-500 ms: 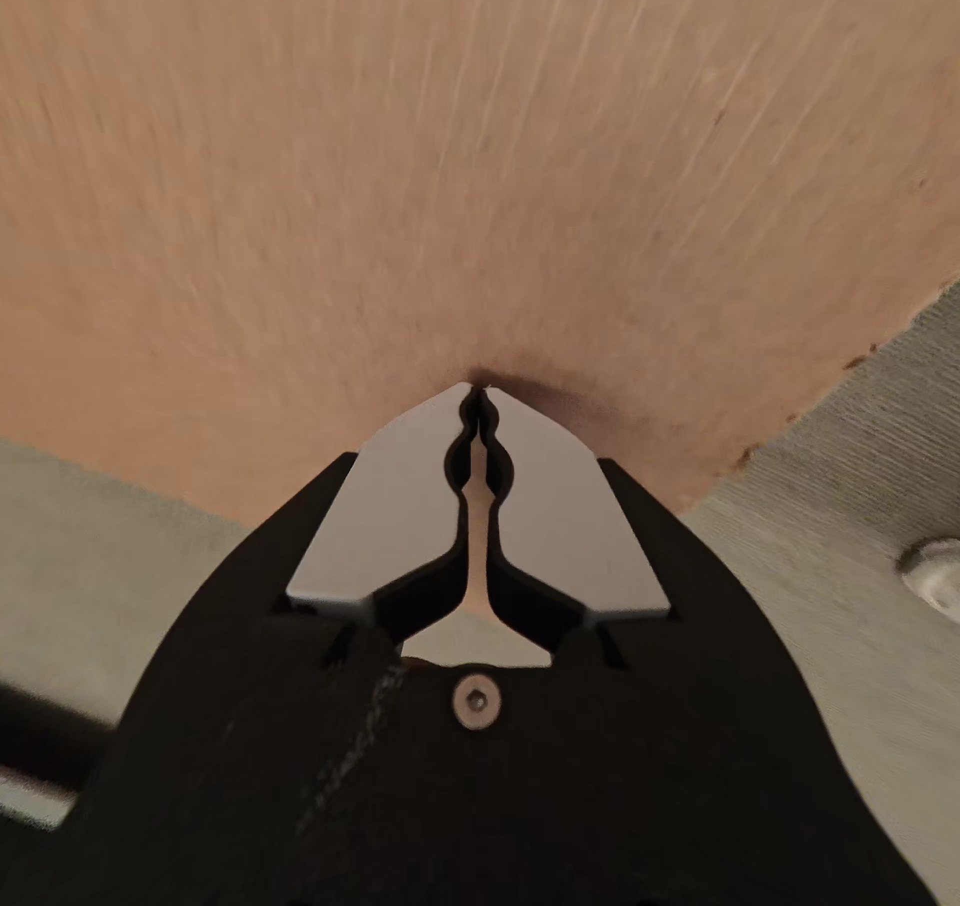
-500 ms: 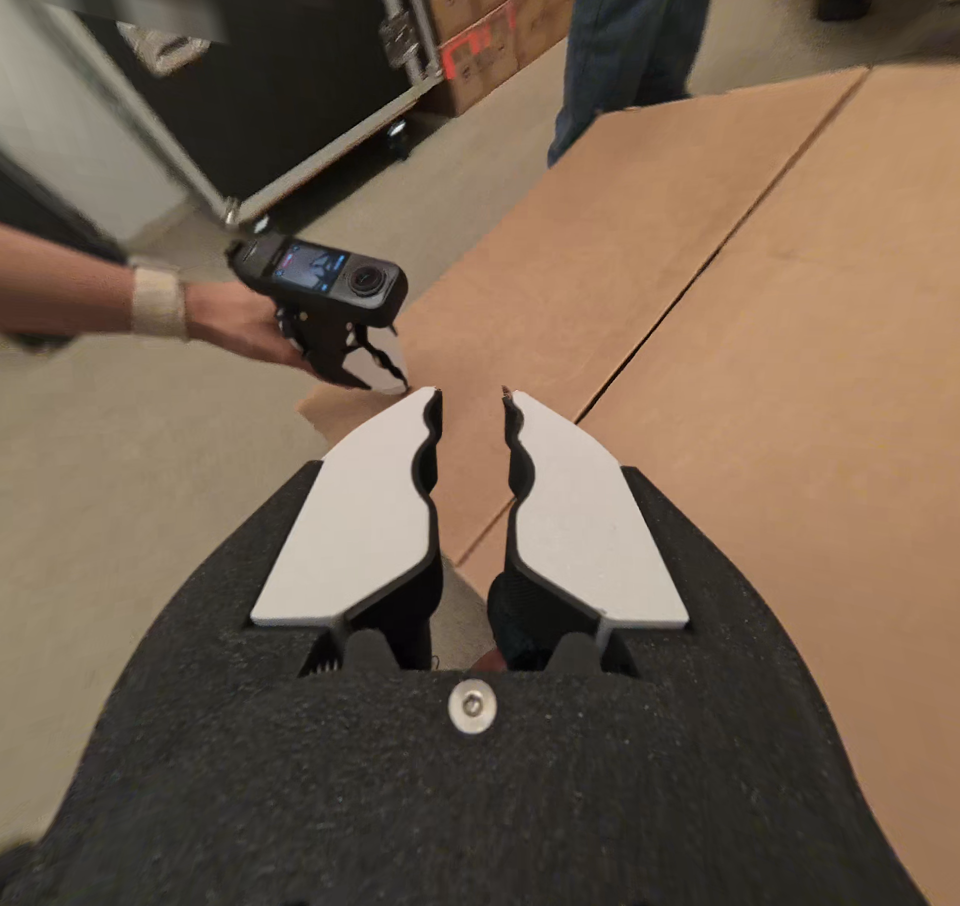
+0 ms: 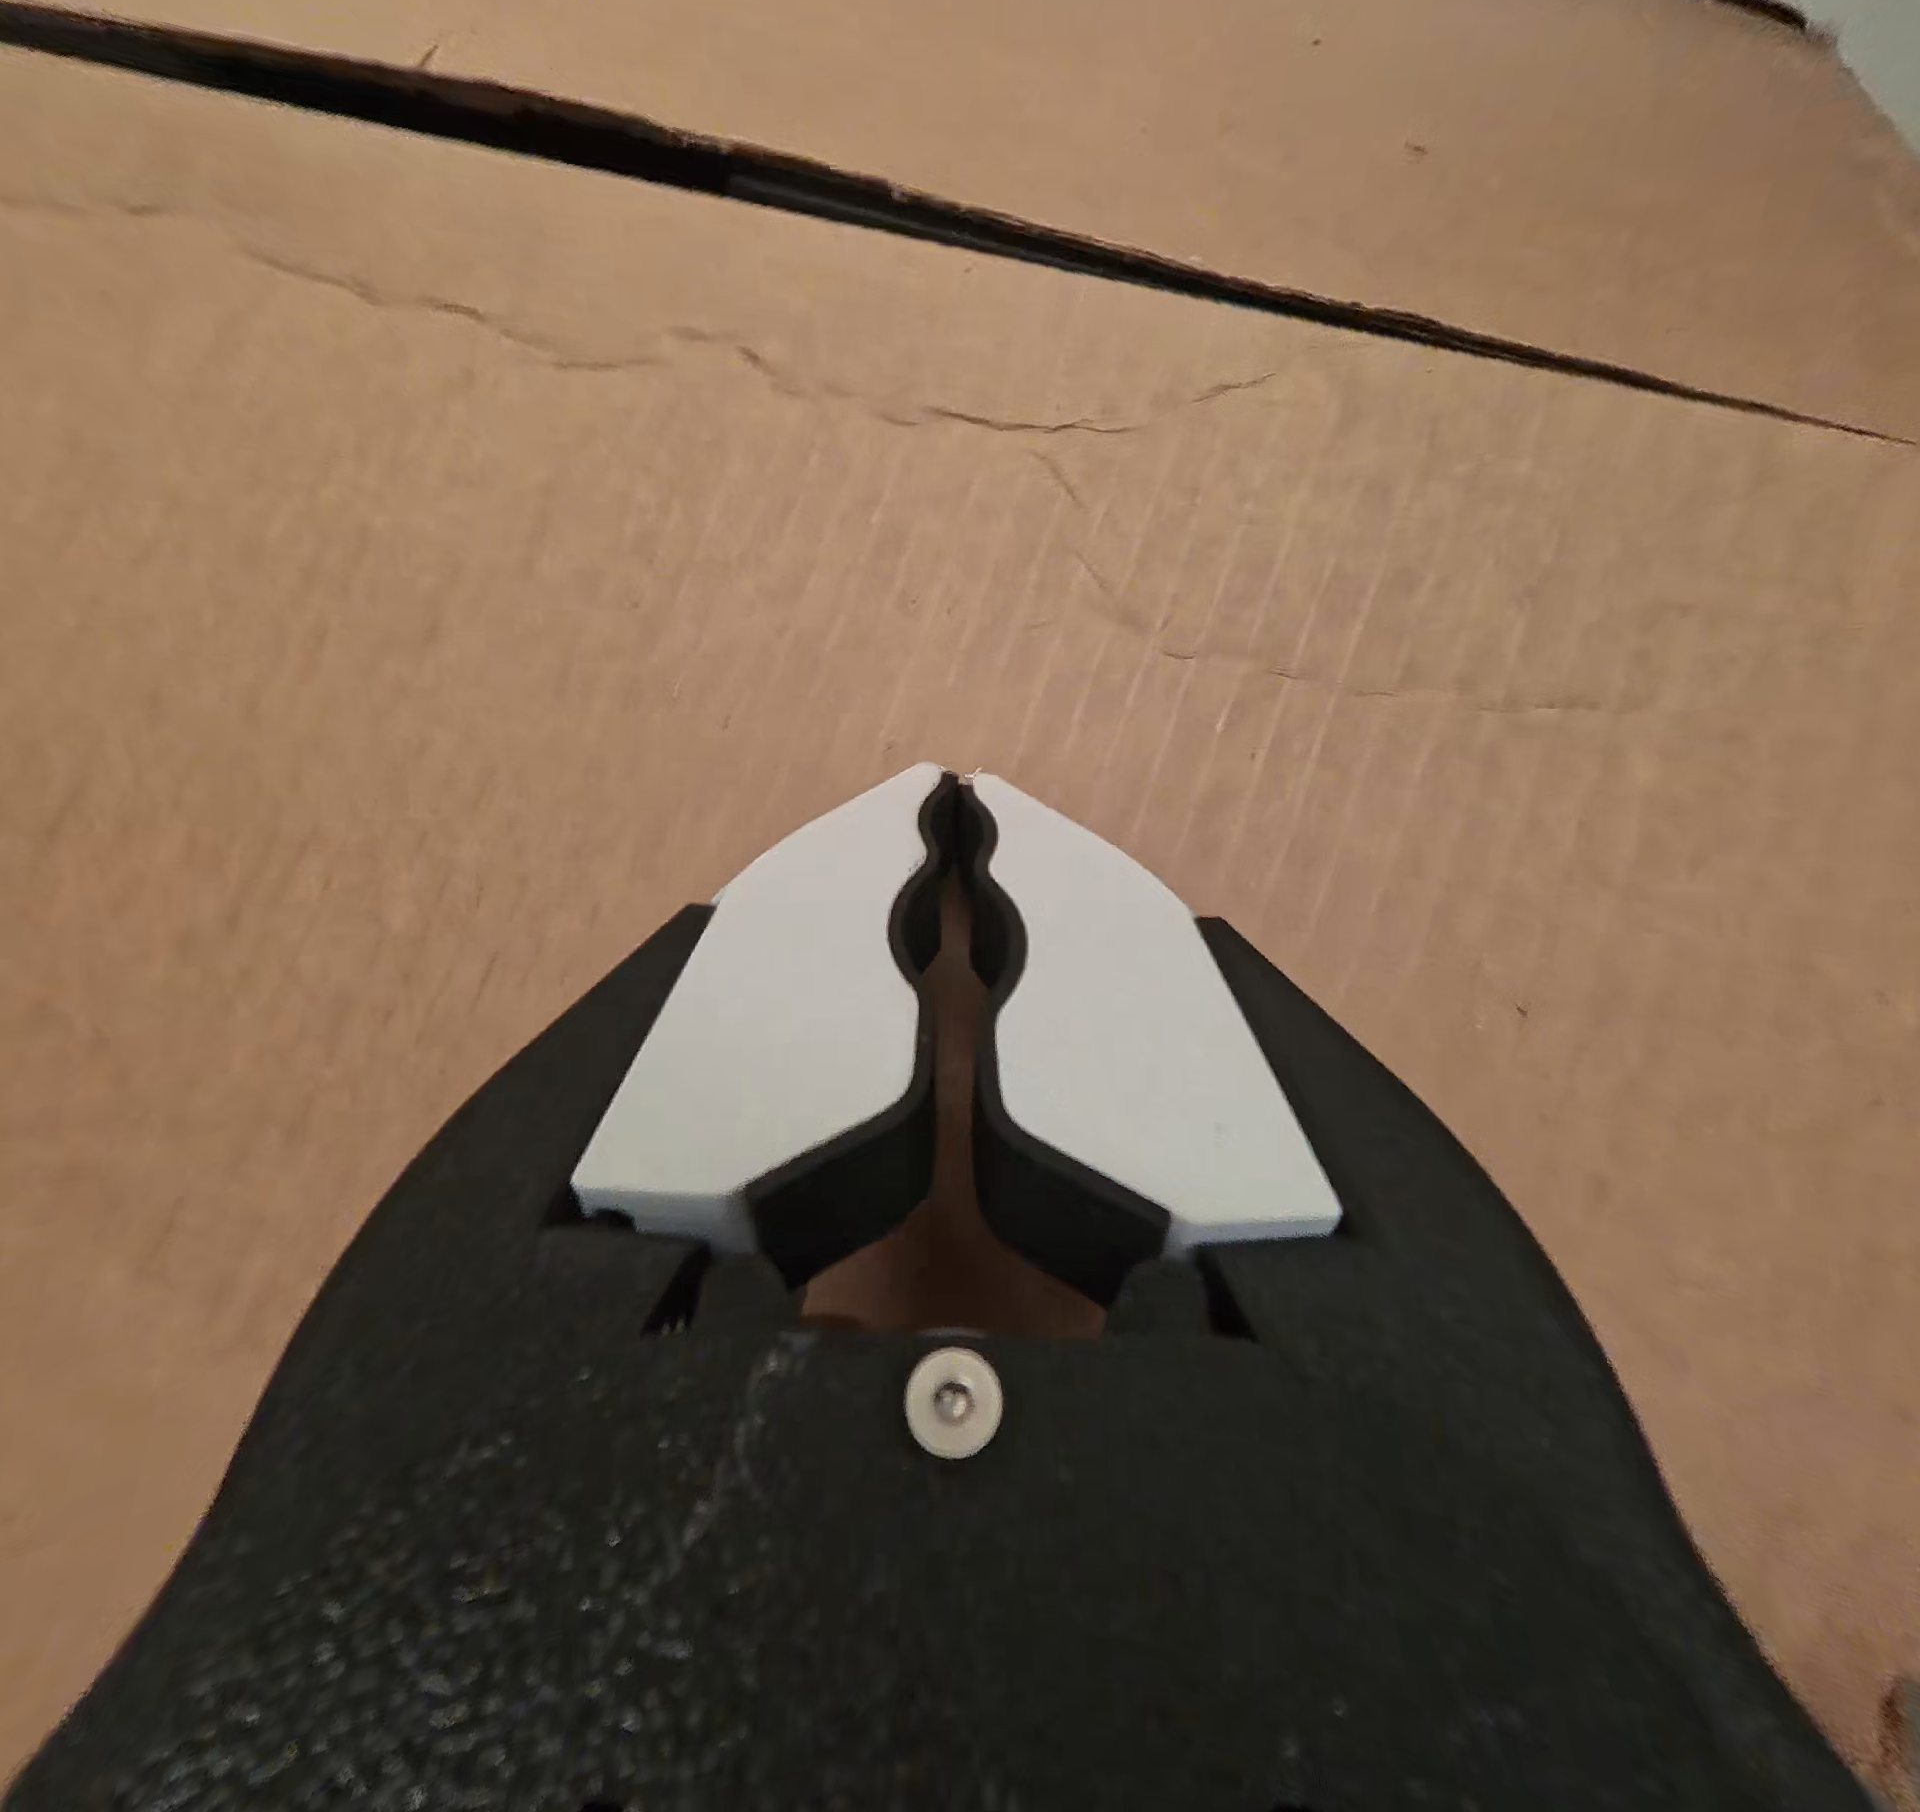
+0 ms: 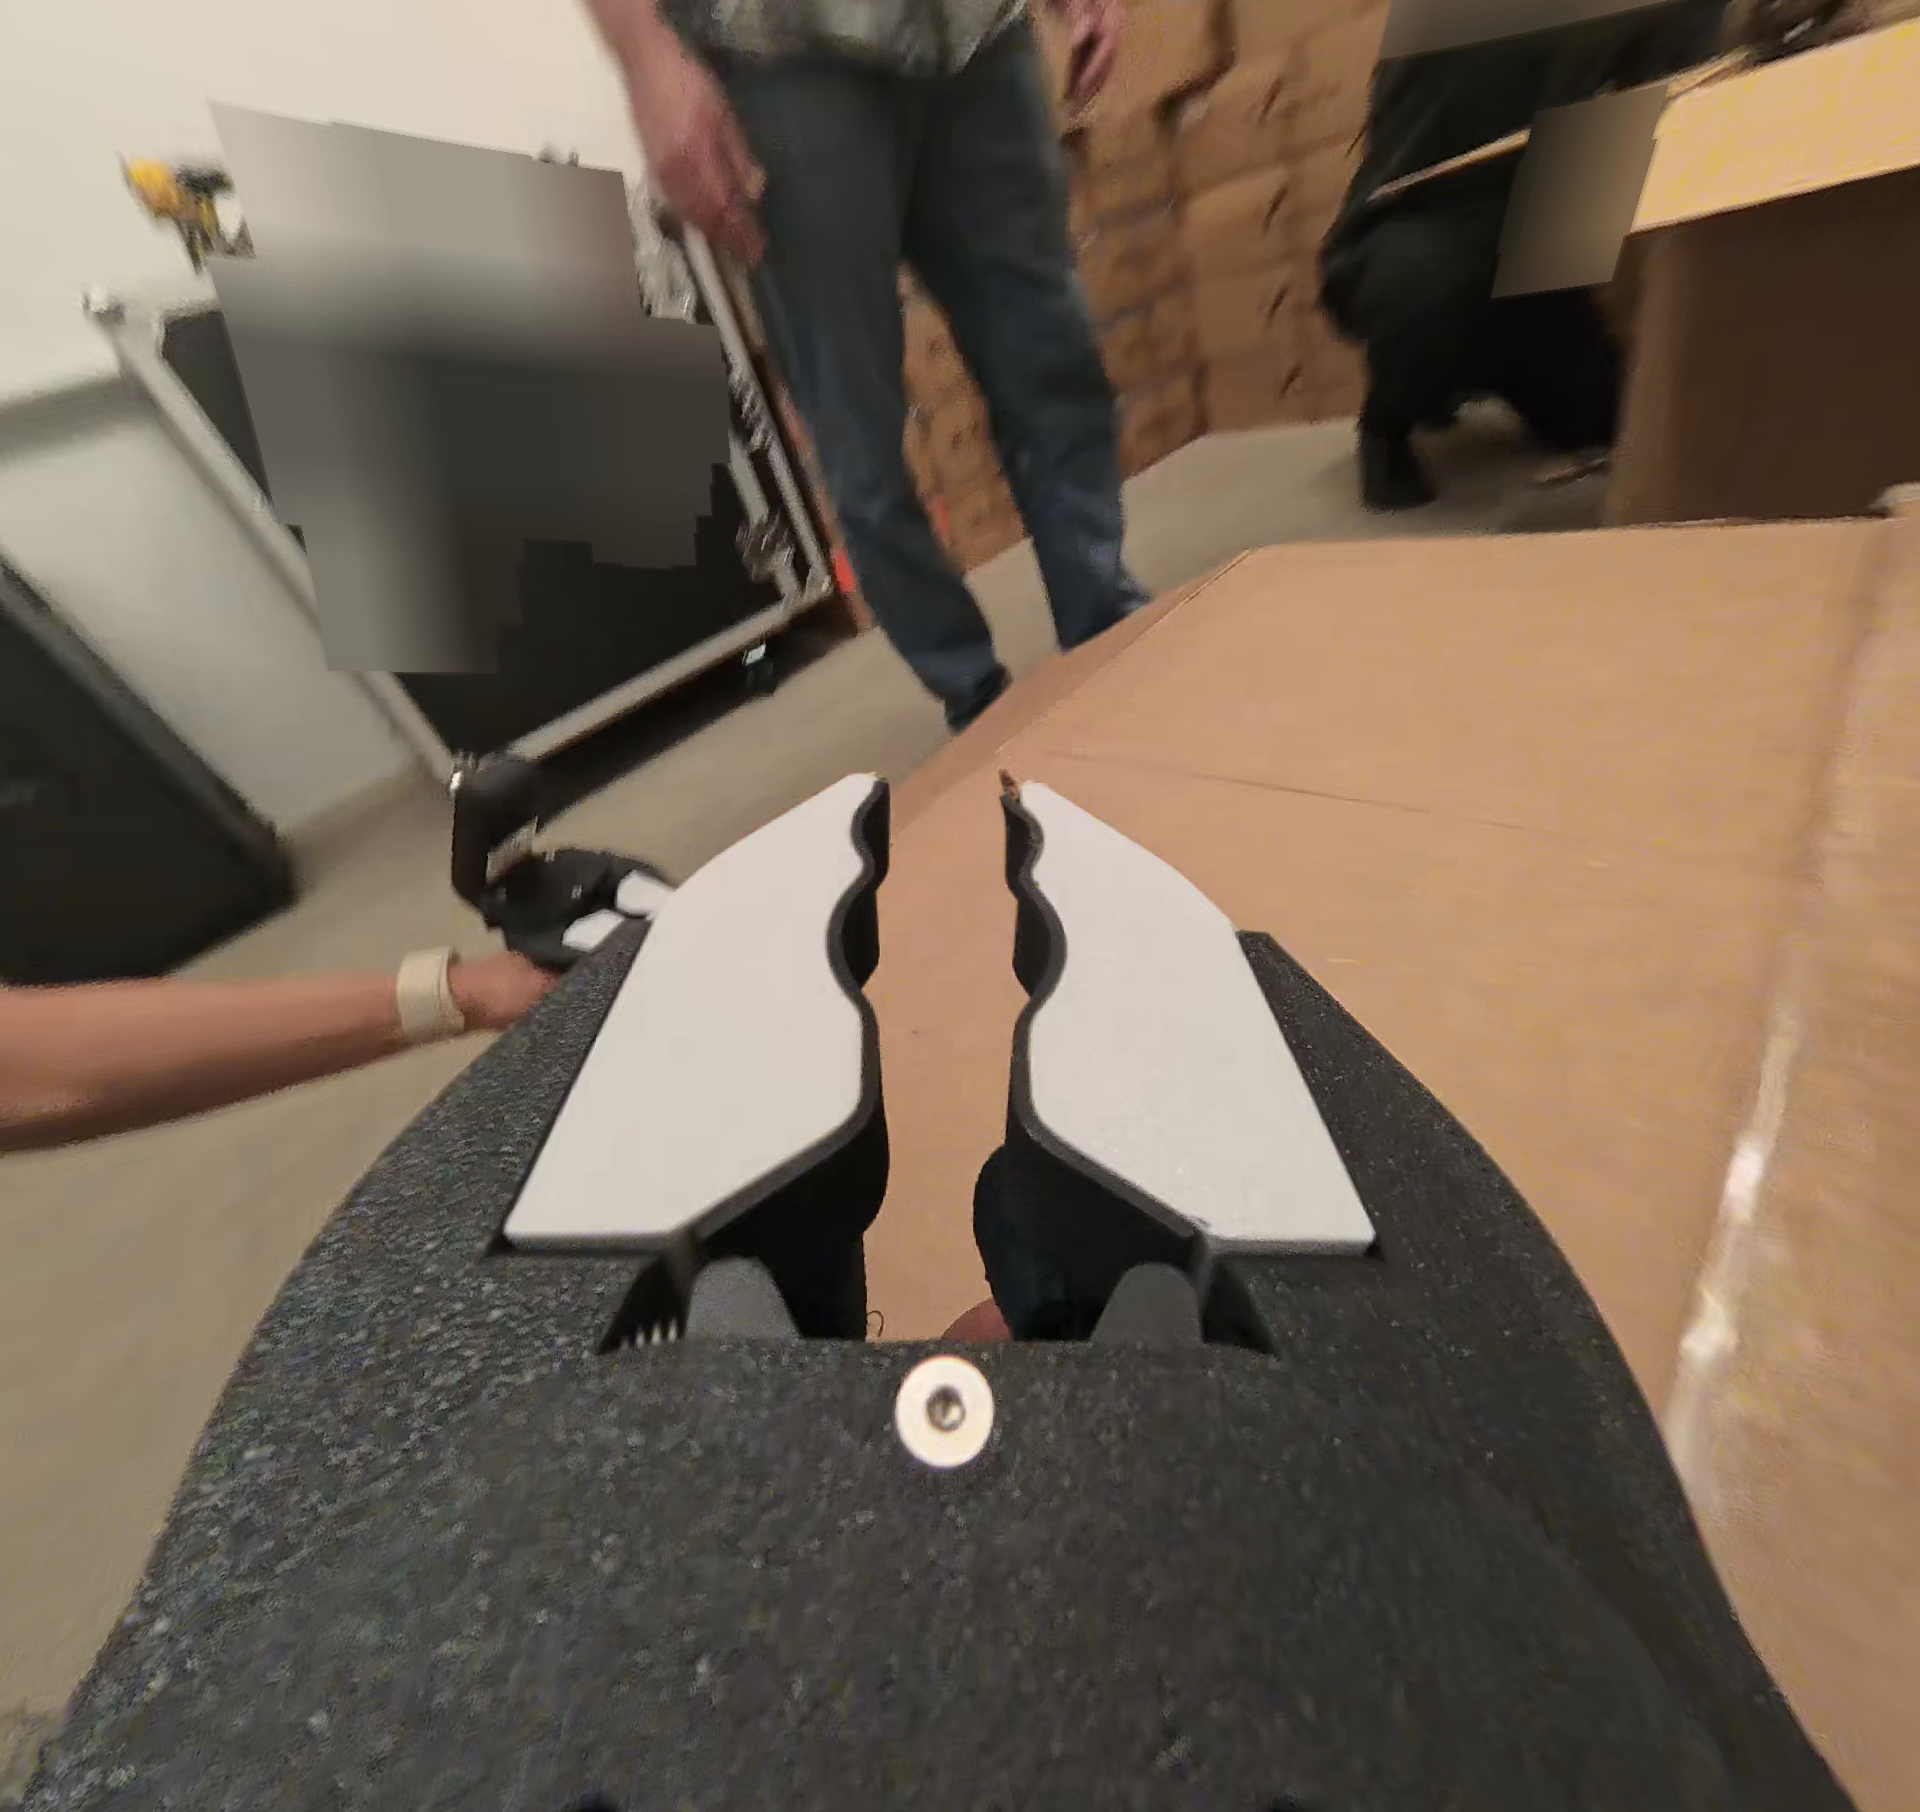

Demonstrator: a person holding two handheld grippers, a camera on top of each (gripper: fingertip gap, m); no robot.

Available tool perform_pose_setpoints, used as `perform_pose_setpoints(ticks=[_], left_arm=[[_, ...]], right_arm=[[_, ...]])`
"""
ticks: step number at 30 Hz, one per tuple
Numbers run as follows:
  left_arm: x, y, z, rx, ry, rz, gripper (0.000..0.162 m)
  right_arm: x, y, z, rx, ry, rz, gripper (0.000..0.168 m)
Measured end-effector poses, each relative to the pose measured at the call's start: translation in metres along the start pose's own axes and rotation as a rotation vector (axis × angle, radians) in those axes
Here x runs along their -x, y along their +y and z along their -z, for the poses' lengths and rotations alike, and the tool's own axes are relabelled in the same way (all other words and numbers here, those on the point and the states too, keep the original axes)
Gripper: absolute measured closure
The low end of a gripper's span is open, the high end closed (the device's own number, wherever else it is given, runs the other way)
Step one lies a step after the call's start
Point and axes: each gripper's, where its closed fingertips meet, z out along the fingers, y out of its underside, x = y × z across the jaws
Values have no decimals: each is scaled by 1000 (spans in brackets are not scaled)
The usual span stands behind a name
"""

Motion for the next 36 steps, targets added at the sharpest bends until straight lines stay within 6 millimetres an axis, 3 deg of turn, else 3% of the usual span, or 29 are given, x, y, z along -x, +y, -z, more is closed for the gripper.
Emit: perform_pose_setpoints(ticks=[3, 6, 10, 13, 19, 22, 26, 30, 33, 36], left_arm=[[-3, 6, -14, -62, 7, 25, 162], [-8, 13, -30, -92, 4, 57, 162], [-16, 18, -57, -94, 11, 90, 162], [-23, 16, -75, -100, 9, 107, 162], [-25, 14, -80, -135, -31, 131, 162], [-26, 13, -85, -122, -54, 122, 162], [-22, 15, -75, -120, -100, 103, 162], [-12, 17, -51, -89, -139, 108, 162], [-8, 10, -25, -112, -189, 126, 162], [-15, -4, 1, -115, -208, 120, 162]], right_arm=[[-16, -3, 43, -81, 60, -42, 149], [-16, 7, 75, -54, 91, 1, 149], [-17, 17, 102, 2, 101, 25, 149], [-22, 12, 125, -17, 100, -11, 149], [-36, 22, 162, -38, 99, -56, 148], [-47, 37, 175, -24, 131, -71, 148], [-68, 62, 184, 22, 231, -47, 148], [-78, 73, 202, 64, 345, 28, 143], [-79, 80, 219, 87, 441, 98, 139], [-72, 88, 232, 60, 446, 99, 138]])
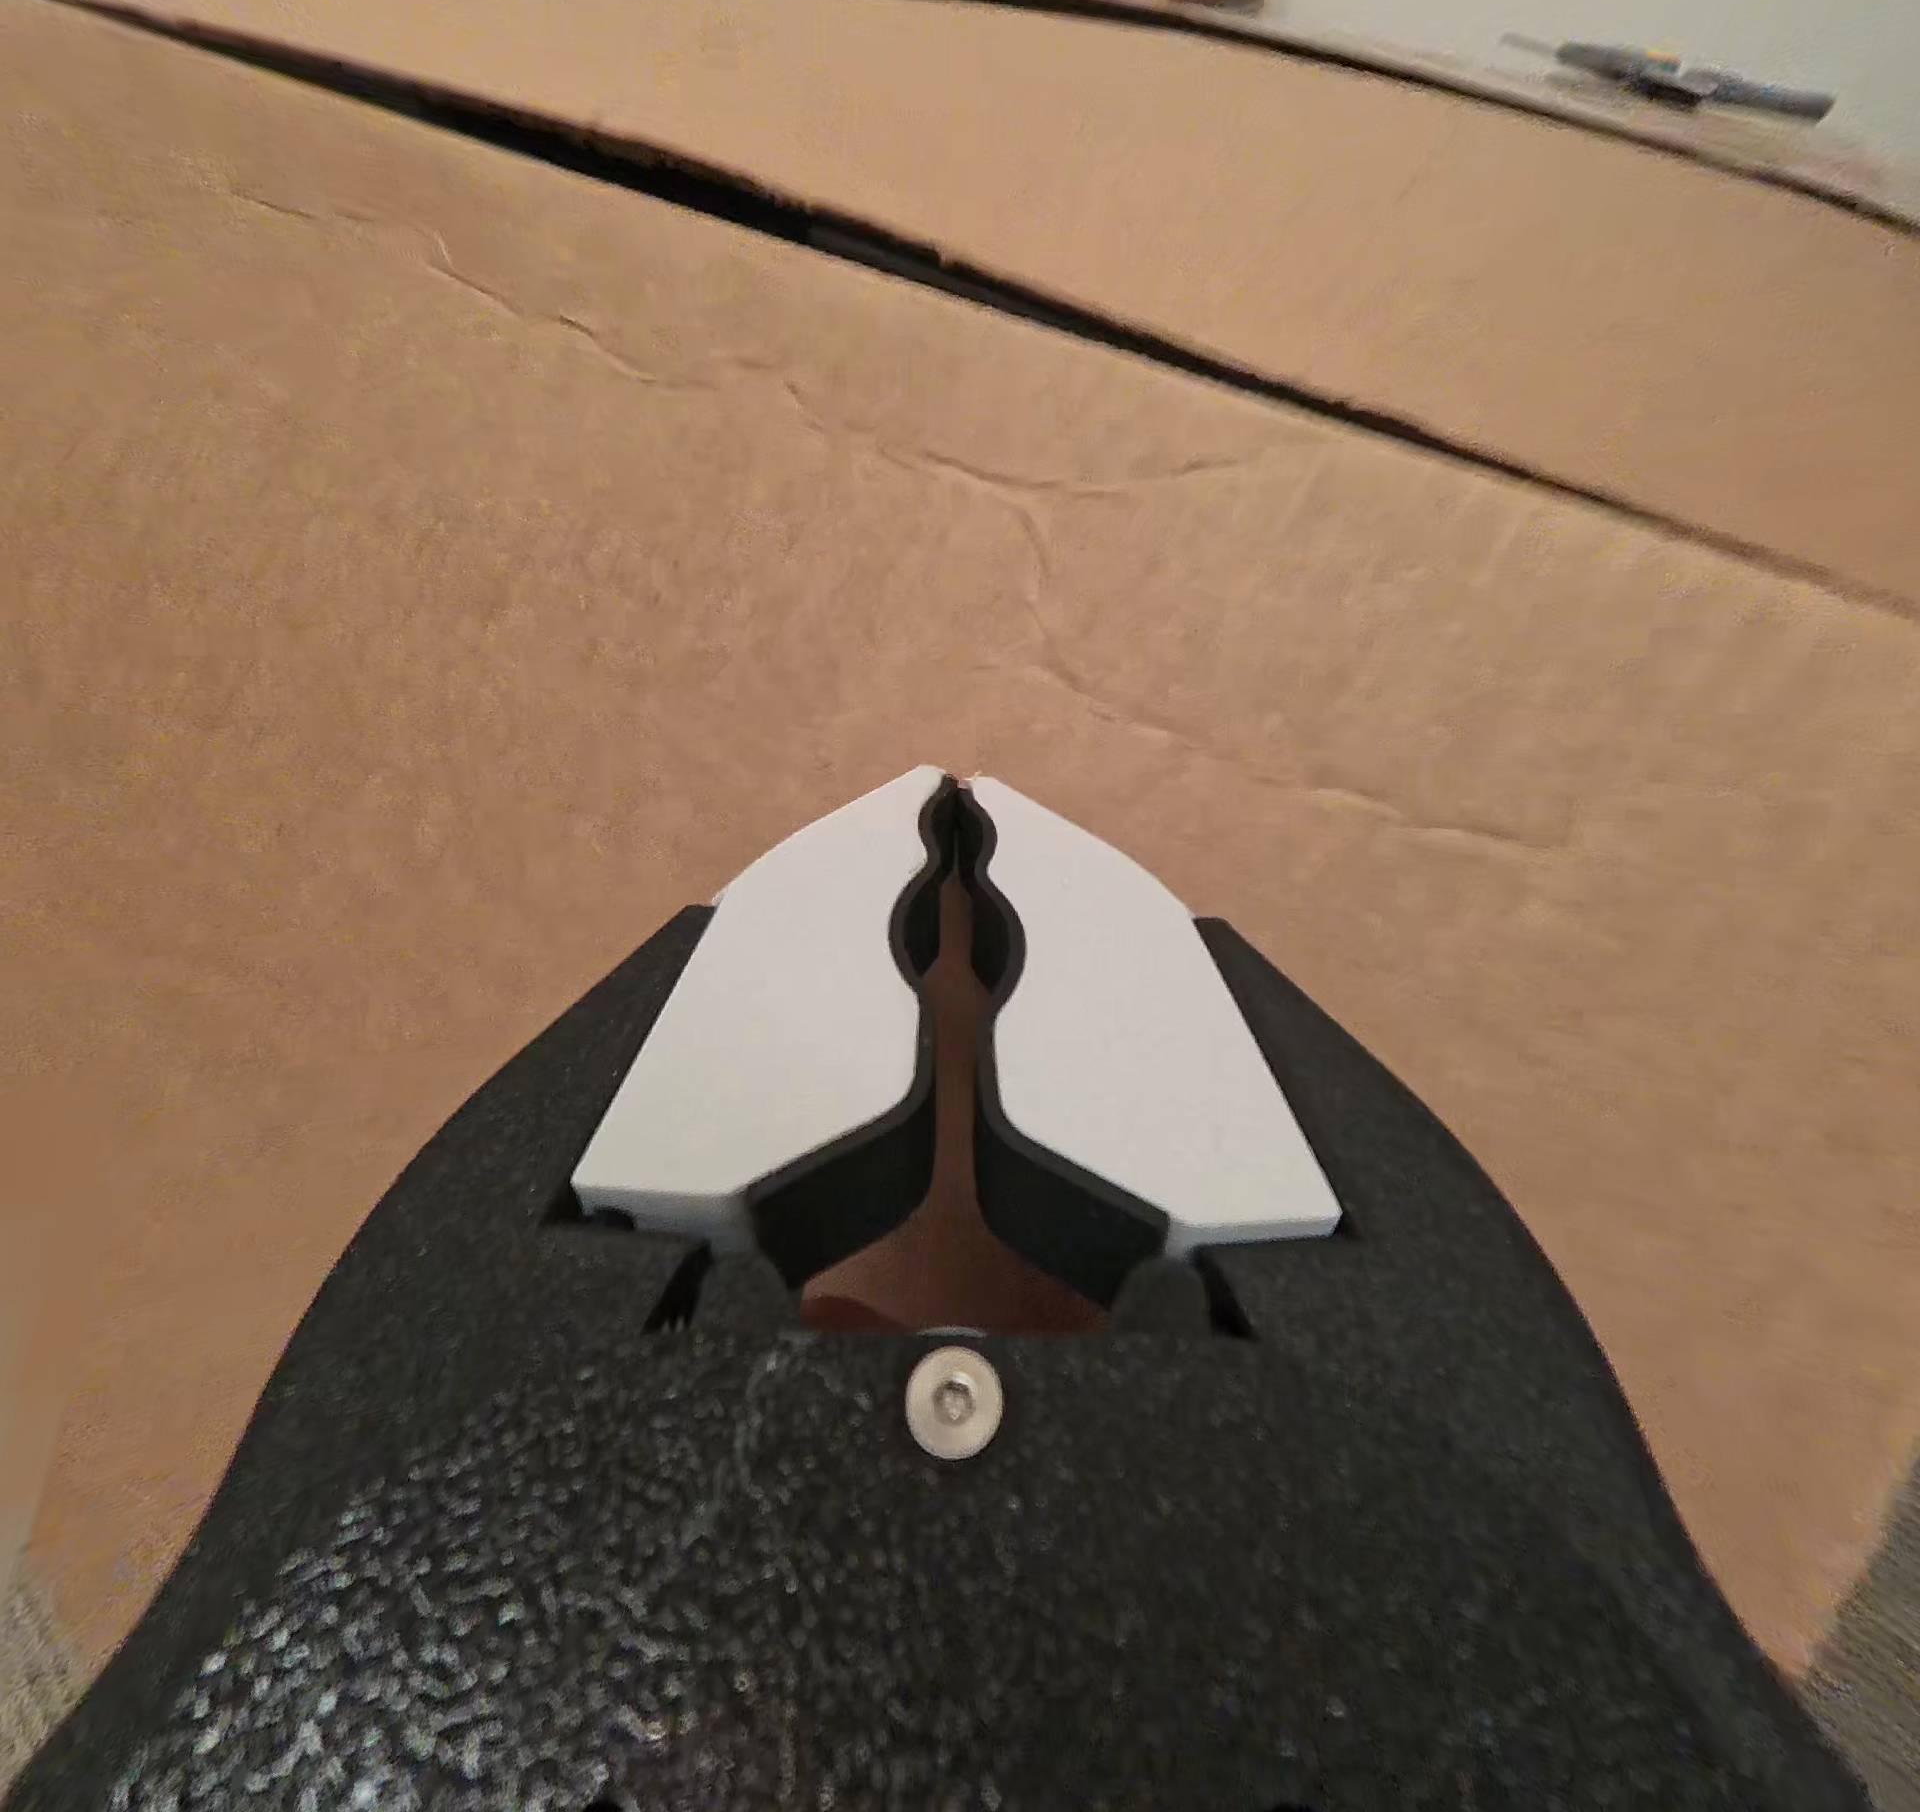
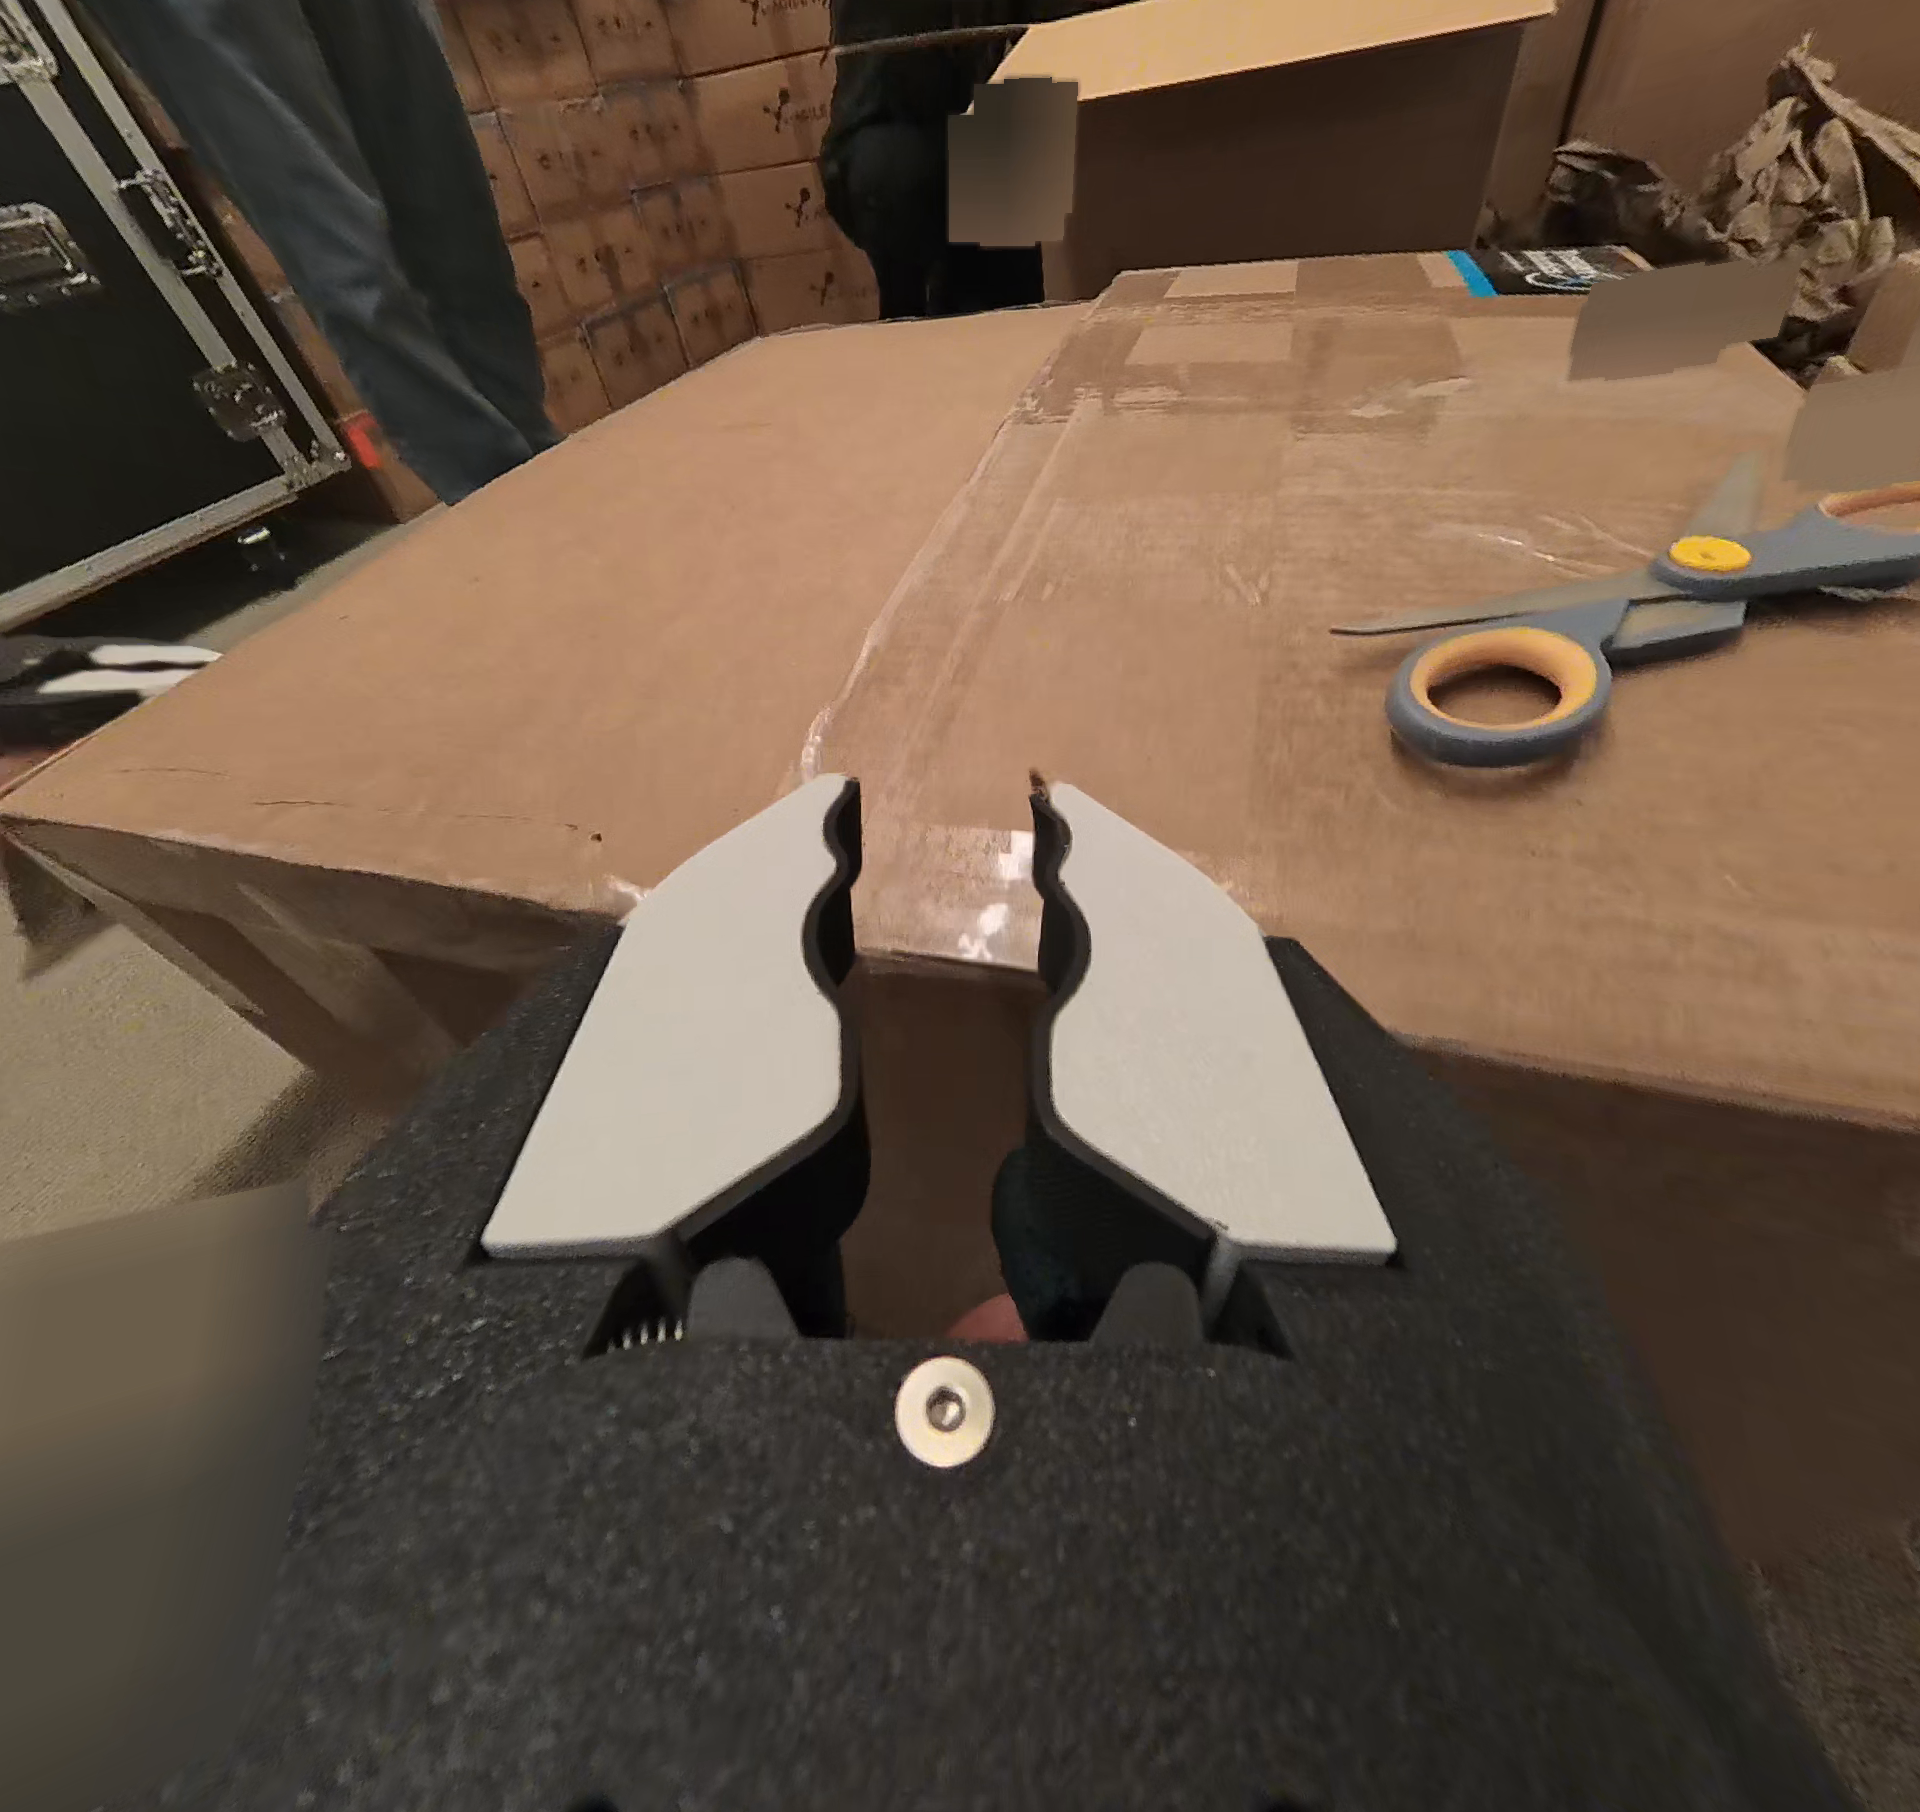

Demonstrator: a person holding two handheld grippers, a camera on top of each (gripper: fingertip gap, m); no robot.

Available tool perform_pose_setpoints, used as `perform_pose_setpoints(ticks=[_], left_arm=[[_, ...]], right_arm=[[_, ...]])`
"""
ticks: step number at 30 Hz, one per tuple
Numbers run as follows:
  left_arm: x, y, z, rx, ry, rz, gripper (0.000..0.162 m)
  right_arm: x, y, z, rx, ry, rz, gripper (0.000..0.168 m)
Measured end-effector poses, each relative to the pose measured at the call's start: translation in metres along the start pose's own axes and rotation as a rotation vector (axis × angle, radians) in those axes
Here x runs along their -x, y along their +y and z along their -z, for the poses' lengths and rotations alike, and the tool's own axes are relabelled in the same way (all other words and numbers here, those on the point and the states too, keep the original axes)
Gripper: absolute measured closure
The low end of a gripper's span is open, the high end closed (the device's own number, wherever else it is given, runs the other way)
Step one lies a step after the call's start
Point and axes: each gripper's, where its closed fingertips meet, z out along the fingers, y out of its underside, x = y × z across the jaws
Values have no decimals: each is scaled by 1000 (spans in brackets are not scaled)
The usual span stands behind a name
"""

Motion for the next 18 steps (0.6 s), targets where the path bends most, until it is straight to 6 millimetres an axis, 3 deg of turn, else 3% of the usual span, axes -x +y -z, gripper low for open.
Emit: perform_pose_setpoints(ticks=[5, 7, 9, 13, 14, 18], left_arm=[[-13, -47, 40, -32, 2, -7, 162], [-22, -72, 51, -36, 14, -5, 162], [-46, -104, 54, -59, 94, 62, 162], [-116, -157, 25, -74, 331, 263, 158], [-132, -166, 11, -75, 388, 297, 149], [-177, -187, -50, -64, 496, 324, 142]], right_arm=[[-12, 1, 12, -47, 40, 20, 134], [-30, -10, 17, -42, 79, 111, 134], [-59, -29, 21, -23, 140, 229, 138], [-120, -40, -1, 241, 103, 385, 124], [-132, -41, -9, 303, 83, 394, 121], [-171, -40, -45, 516, -11, 502, 113]])
